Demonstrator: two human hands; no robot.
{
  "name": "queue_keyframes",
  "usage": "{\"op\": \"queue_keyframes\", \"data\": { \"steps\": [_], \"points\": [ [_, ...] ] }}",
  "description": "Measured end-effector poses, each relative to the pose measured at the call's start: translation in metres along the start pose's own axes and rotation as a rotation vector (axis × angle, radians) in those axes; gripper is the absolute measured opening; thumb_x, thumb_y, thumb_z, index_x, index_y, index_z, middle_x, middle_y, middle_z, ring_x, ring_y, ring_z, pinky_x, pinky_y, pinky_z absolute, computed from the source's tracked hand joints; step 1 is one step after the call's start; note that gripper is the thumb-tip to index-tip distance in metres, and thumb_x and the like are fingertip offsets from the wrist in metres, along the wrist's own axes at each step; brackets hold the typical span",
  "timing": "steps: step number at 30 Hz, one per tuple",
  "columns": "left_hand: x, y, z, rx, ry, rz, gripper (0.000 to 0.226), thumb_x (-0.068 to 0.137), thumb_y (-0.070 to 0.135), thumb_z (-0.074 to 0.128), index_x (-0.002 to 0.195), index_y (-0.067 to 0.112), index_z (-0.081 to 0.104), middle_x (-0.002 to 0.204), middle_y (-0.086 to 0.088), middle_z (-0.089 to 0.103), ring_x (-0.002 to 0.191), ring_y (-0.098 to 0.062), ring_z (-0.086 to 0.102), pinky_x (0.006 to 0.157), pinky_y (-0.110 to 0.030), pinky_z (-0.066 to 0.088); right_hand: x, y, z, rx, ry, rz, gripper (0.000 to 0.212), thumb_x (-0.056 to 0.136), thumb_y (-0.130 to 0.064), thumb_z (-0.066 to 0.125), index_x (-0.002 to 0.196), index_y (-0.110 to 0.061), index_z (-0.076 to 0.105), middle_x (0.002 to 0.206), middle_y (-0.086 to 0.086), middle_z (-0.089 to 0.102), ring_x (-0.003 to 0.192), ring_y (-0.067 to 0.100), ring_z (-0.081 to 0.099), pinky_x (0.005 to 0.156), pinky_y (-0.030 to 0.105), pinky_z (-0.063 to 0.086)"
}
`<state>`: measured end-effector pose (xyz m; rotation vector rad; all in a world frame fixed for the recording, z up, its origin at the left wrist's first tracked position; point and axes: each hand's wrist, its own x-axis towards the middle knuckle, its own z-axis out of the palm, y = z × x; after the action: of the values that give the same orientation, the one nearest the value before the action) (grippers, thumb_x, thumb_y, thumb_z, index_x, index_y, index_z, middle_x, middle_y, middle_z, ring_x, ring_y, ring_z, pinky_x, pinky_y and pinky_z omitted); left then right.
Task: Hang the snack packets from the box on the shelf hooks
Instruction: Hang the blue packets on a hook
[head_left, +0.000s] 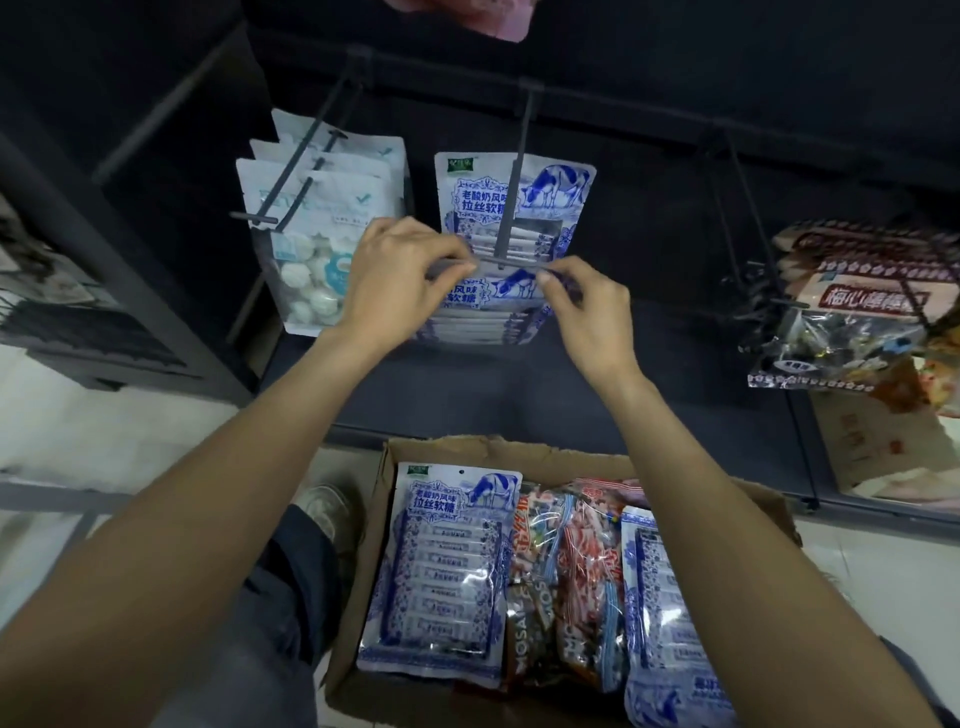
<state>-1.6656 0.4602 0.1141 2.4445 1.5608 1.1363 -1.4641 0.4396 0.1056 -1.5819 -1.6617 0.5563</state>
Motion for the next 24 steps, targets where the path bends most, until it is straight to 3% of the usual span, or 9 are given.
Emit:
{"op": "queue_keyframes", "data": {
  "steps": [2,5,8,11,14,19,22,24],
  "points": [
    [0.004,-0.005,0.003,-0.034,-0.007,-0.06,0.022,0.088,0.04,0.058,0.091,0.023,0.071,0.081,0.003,0.07,0.086,-0.018,0.06,0.089,-0.031,0.033,0.004,0.0,0.001,0.023,-0.017,-0.002,0.019,0.095,-0.029,0.056,0.095,-0.013,0.067,0.076,0.005,0.064,0.068,0.011,0.054,0.065,0.027,0.043],
    [0.01,-0.005,0.009,0.01,-0.123,-0.104,0.019,0.091,0.034,0.058,0.101,0.021,0.068,0.083,-0.002,0.066,0.096,-0.024,0.057,0.093,-0.034,0.033,0.012,0.003,0.002,-0.036,-0.018,0.039,0.023,0.095,-0.034,0.055,0.093,-0.015,0.068,0.063,-0.009,0.054,0.056,0.003,0.046,0.058,0.022,0.036],
    [0.013,0.001,0.015,0.034,-0.202,-0.133,0.024,0.093,0.034,0.055,0.11,0.021,0.066,0.089,-0.004,0.064,0.104,-0.024,0.054,0.098,-0.035,0.031,0.016,0.009,0.003,-0.076,-0.015,0.115,0.025,0.095,-0.037,0.054,0.091,-0.016,0.066,0.059,-0.011,0.047,0.058,0.007,0.044,0.061,0.025,0.033],
    [0.016,0.001,0.018,0.025,-0.184,-0.164,0.028,0.095,0.033,0.053,0.116,0.021,0.065,0.097,-0.008,0.067,0.108,-0.024,0.054,0.101,-0.034,0.03,0.018,0.011,0.004,-0.066,0.004,0.165,0.022,0.095,-0.036,0.053,0.084,-0.02,0.062,0.059,-0.01,0.045,0.061,0.011,0.044,0.062,0.027,0.033],
    [0.023,-0.001,0.023,0.029,-0.145,-0.155,0.026,0.094,0.034,0.055,0.112,0.019,0.067,0.093,-0.006,0.069,0.099,-0.024,0.057,0.097,-0.034,0.033,0.026,0.009,0.006,-0.096,0.017,0.184,0.022,0.095,-0.036,0.052,0.081,-0.02,0.058,0.061,-0.009,0.048,0.058,0.007,0.045,0.056,0.027,0.033],
    [0.044,-0.013,0.041,0.042,0.015,-0.104,0.016,0.087,0.034,0.063,0.096,0.021,0.067,0.088,0.005,0.072,0.085,-0.017,0.064,0.082,-0.031,0.044,0.053,0.009,0.012,-0.159,0.067,0.196,0.029,0.097,-0.036,0.049,0.095,-0.012,0.066,0.082,0.002,0.061,0.073,0.018,0.055,0.064,0.03,0.04],
    [0.058,-0.019,0.053,0.171,0.087,-0.01,0.005,0.082,0.025,0.065,0.086,0.021,0.067,0.081,0.006,0.071,0.076,-0.02,0.065,0.069,-0.03,0.046,0.07,0.008,0.012,-0.331,0.132,0.149,0.028,0.098,-0.035,0.048,0.109,-0.018,0.067,0.106,0.003,0.058,0.09,0.022,0.056,0.07,0.03,0.04],
    [0.067,-0.02,0.058,0.21,0.103,-0.015,0.006,0.083,0.022,0.063,0.086,0.022,0.068,0.084,0.005,0.072,0.078,-0.022,0.065,0.069,-0.03,0.045,0.079,0.009,0.012,-0.395,0.158,0.147,0.029,0.098,-0.033,0.049,0.119,-0.02,0.063,0.12,0.006,0.052,0.106,0.023,0.051,0.08,0.033,0.046]
  ]
}}
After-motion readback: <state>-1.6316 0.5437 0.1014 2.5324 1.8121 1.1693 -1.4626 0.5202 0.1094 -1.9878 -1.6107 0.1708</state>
